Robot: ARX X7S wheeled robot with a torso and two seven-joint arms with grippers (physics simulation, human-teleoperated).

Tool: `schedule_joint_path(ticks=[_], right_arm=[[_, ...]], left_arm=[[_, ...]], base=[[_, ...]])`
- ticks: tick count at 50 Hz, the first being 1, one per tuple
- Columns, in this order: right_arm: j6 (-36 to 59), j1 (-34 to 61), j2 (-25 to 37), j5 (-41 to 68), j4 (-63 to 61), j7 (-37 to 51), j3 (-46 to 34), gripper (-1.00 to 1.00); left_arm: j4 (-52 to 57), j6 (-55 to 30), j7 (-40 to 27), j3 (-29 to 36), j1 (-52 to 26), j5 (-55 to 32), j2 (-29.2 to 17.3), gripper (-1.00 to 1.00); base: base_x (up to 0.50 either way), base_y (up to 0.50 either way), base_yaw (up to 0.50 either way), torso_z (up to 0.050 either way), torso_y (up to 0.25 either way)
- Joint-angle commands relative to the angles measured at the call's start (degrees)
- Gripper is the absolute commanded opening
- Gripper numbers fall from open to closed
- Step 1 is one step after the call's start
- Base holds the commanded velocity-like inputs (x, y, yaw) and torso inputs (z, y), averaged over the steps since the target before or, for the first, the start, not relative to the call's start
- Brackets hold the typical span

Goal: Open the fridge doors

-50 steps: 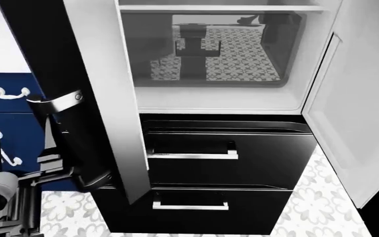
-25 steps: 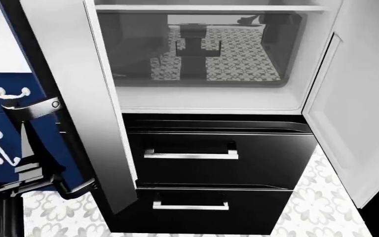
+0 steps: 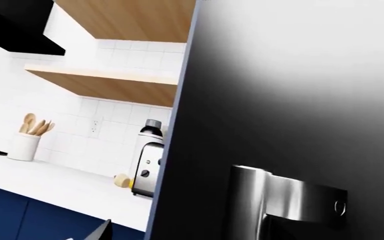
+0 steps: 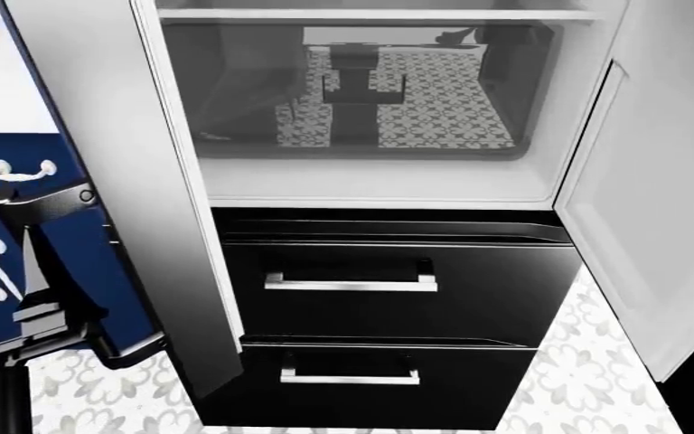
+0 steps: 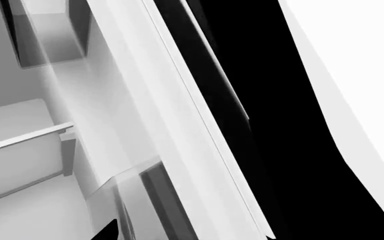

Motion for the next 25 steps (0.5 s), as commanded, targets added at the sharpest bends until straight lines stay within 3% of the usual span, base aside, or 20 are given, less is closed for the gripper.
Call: schedule_joint_path(ticks=[1, 13, 15, 21, 25], right_arm=[[1.6, -3.8, 0.5, 0.7, 16.8, 3.8, 0.5, 1.0], [1.8, -3.9, -0.2, 0.4, 17.0, 3.7, 0.7, 1.0], [1.9, -3.8, -0.3, 0.4, 17.1, 3.6, 0.7, 1.0], [2.1, -3.7, -0.2, 0.5, 16.9, 3.5, 1.0, 1.0], [2.0, -4.1, 0.0, 0.5, 16.7, 3.6, 1.2, 1.0]], left_arm=[[20.9, 1.0, -0.1, -3.2, -1.5, 5.5, -0.9, 1.0], [33.1, -3.2, -3.4, -5.5, 2.8, 9.1, -3.3, 1.0], [33.4, 0.2, -9.5, -3.2, 4.1, 11.5, -9.4, 1.0], [33.4, 8.6, -39.9, 9.3, 2.4, 21.7, -37.5, 1.0], [33.4, 11.0, -49.7, 13.8, 0.5, 25.6, -46.4, 1.0]], base=[[0.0, 0.0, 0.0, 0.0, 0.0], [0.0, 0.0, 0.0, 0.0, 0.0], [0.0, 0.0, 0.0, 0.0, 0.0], [0.0, 0.0, 0.0, 0.0, 0.0], [0.0, 0.0, 0.0, 0.0, 0.0]])
